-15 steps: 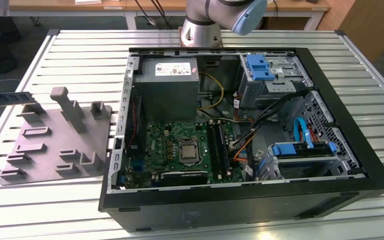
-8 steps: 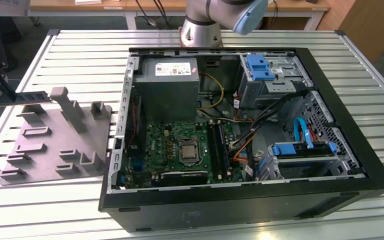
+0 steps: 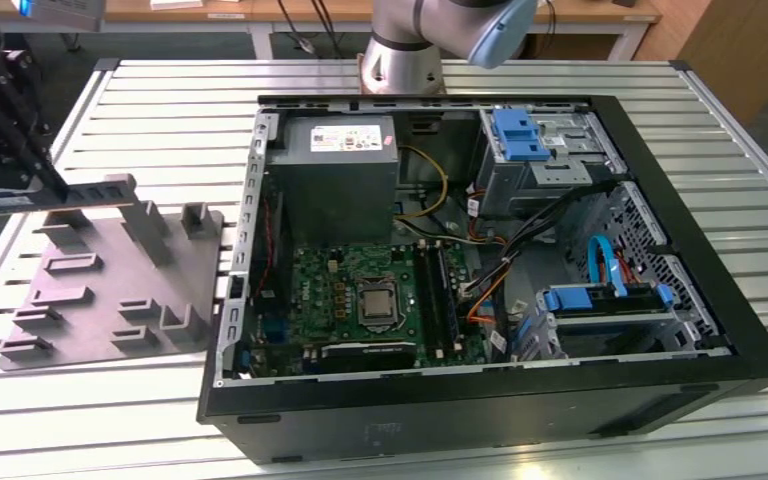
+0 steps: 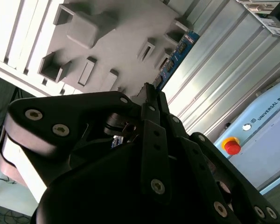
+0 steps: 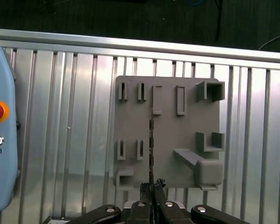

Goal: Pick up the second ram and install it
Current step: 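Pick up the second ram and move it above second insertion slot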

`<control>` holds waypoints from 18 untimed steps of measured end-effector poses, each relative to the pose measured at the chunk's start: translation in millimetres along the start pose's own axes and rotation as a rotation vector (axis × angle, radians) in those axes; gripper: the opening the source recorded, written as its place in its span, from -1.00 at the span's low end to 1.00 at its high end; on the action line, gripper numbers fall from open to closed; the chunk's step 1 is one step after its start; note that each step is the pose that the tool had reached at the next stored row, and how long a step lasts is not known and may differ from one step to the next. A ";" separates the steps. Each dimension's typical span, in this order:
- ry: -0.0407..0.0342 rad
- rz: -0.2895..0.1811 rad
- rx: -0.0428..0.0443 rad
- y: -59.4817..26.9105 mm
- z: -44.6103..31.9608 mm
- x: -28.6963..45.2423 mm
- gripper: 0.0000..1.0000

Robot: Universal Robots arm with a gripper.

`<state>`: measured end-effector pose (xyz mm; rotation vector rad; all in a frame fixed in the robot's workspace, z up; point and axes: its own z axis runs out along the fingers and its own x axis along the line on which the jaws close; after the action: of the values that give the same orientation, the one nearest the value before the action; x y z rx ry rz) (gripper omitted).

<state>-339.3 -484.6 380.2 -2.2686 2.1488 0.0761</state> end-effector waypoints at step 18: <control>-0.0001 0.000 0.0001 -47.1 -1.1 2.2 -0.73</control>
<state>-292.2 -484.3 380.1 -2.2685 2.1487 0.0761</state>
